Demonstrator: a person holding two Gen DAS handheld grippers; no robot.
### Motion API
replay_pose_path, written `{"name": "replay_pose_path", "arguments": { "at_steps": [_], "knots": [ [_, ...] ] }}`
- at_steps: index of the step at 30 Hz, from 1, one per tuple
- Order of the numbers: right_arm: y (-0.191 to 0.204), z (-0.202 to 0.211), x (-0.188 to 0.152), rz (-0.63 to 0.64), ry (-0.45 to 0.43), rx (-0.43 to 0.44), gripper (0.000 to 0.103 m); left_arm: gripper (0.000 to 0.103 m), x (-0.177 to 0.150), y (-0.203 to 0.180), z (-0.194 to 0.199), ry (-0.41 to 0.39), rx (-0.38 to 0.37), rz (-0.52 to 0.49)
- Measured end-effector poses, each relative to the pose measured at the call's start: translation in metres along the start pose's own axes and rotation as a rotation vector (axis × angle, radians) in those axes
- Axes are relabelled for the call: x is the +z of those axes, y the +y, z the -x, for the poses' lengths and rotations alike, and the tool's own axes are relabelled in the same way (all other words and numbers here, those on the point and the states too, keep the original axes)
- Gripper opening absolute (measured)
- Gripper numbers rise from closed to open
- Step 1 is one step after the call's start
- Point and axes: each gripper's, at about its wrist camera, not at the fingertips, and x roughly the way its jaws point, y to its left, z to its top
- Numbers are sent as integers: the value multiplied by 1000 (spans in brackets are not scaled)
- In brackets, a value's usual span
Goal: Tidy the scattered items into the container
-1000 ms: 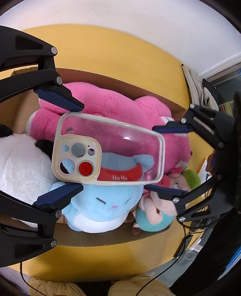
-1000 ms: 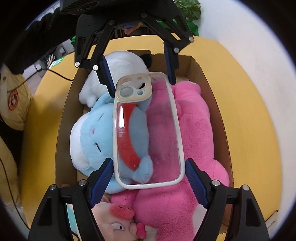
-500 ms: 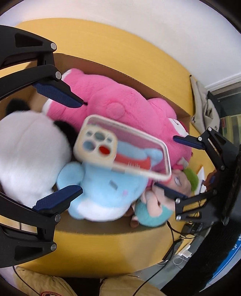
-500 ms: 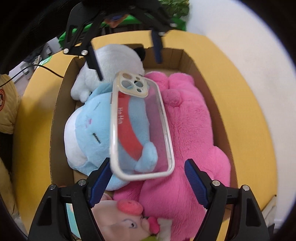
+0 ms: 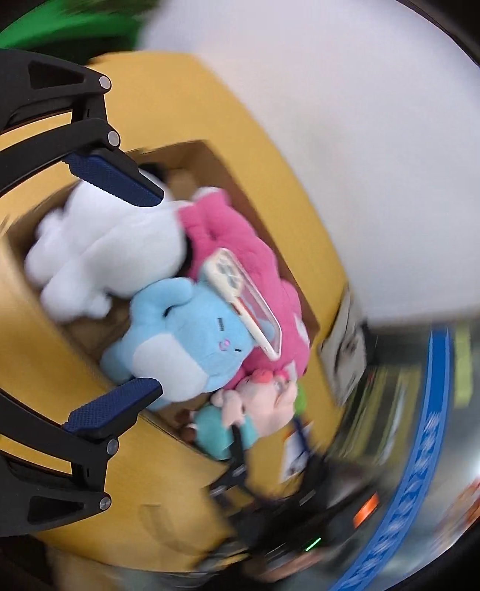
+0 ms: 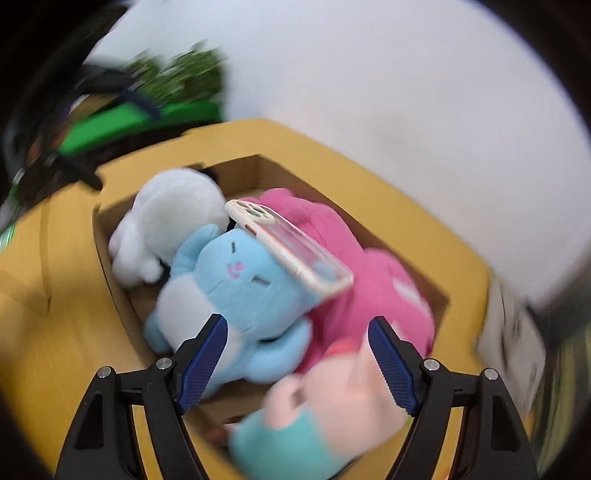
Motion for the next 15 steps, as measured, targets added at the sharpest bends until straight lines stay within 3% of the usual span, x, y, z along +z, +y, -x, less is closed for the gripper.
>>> {"name": "replay_pose_path", "arguments": {
  "at_steps": [3, 6, 15],
  "knots": [
    [13, 16, -17, -198, -27, -29, 79, 96, -26, -3, 7, -12, 16, 201],
    [23, 27, -36, -339, -38, -121, 79, 96, -48, -14, 18, -47, 32, 335],
    [60, 65, -61, -474, -79, -325, 79, 103, -80, -76, 55, -165, 236, 447]
  ]
}}
